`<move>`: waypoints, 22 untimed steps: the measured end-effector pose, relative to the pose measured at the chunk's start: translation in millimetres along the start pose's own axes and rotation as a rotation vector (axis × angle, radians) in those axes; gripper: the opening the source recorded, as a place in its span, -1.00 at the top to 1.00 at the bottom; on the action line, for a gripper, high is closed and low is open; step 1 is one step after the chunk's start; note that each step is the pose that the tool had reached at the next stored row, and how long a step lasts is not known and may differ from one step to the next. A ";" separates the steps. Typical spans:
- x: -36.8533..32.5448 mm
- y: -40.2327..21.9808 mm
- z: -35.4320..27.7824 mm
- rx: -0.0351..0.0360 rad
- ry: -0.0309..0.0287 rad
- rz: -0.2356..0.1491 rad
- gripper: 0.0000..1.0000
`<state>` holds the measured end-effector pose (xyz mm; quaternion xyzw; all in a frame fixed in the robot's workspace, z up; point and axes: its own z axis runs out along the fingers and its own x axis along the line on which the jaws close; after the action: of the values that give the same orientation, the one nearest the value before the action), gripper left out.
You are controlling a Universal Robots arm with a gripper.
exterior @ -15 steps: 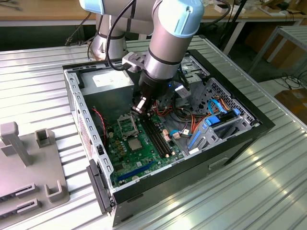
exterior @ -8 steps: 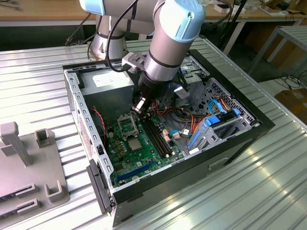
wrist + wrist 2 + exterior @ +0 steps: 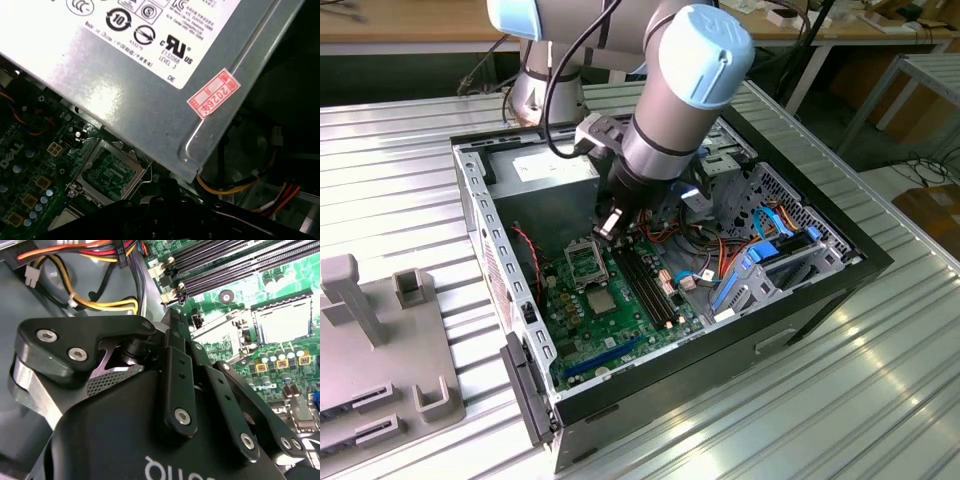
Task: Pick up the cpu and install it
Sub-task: 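Close the cpu cover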
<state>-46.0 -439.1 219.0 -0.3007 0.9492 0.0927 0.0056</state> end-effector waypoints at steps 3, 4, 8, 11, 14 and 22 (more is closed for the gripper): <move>0.9 -0.7 5.5 -0.0038 -0.0027 0.000 0.79; 1.7 -0.6 6.4 -0.0043 -0.0029 -0.001 0.79; 3.9 0.1 9.3 -0.0056 -0.0035 -0.002 0.79; 4.3 0.0 10.0 -0.0056 -0.0032 -0.003 0.79; 4.8 0.1 10.0 -0.0057 -0.0033 -0.004 0.79; 6.1 0.2 9.8 -0.0041 -0.0013 -0.007 0.79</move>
<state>-51.6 -440.7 209.0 -0.3040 0.9479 0.0948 0.0059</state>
